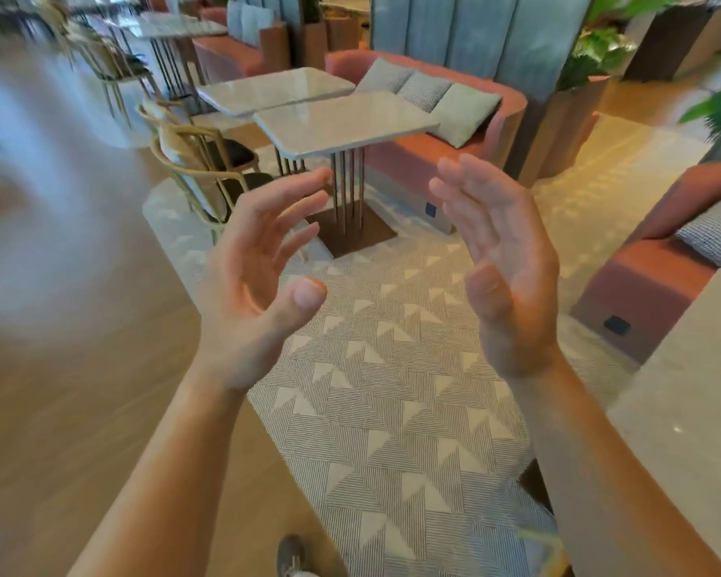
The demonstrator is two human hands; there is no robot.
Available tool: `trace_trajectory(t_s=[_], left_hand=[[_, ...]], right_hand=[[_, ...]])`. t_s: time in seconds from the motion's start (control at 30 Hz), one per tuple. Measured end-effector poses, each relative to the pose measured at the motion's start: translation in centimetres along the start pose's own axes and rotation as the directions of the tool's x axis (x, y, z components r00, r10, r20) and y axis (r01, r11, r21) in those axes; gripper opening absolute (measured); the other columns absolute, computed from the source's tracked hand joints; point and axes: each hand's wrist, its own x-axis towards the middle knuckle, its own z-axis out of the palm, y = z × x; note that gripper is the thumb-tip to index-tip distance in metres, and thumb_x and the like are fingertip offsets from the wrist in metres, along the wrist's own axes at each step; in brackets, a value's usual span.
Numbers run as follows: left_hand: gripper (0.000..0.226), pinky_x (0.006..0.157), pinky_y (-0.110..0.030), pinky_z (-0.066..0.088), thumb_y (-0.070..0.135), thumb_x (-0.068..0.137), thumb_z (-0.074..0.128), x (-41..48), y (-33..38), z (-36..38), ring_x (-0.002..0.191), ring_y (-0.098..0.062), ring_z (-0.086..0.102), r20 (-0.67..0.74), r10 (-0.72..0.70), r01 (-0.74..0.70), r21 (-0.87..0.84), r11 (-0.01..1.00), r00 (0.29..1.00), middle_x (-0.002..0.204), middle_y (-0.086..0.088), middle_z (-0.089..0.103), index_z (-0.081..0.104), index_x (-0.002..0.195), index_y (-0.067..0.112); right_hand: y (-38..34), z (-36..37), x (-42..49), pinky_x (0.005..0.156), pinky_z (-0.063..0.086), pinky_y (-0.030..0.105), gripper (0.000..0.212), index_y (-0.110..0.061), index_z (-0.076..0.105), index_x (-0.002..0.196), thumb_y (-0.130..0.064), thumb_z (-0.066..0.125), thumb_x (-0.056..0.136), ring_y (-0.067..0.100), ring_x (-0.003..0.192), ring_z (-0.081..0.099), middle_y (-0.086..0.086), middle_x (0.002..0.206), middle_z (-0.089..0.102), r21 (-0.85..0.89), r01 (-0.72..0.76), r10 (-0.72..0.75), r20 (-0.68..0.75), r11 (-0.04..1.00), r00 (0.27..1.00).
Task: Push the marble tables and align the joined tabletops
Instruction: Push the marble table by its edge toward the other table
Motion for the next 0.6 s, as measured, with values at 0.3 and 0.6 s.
trace_trajectory(t_s=[0.3,0.6], left_hand=[[0.069,0.117,-0.052,0.045,0.073,0.087,0.071,12.6,-11.7,-10.6,0.144,-0.033,0.057,-0.029,0.018,-0.019,-0.027,0.999,0.999,0.151,-0.009,0.056,0.054,0.14,0.032],[0.075,0.117,-0.055,0.047,0.075,0.088,0.068,26.6,-23.3,-15.6,0.147,-0.036,0.054,0.055,0.03,-0.029,-0.011,1.0,0.998,0.155,-0.012,0.054,0.05,0.142,0.026]], right_hand=[[12.5,6.5,14.8,0.119,0.042,0.03,0.098,-0.007,0.04,0.152,-0.078,0.06,0.087,0.026,0.148,0.051,0.013,0.156,0.051,-0.028,-0.004,0.005,0.036,1.0,0.999],[23.9,6.9,27.5,0.119,0.042,0.034,0.101,0.0,0.042,0.149,-0.078,0.061,0.087,0.028,0.146,0.053,0.018,0.154,0.051,-0.077,-0.016,0.014,-0.016,0.997,1.0]])
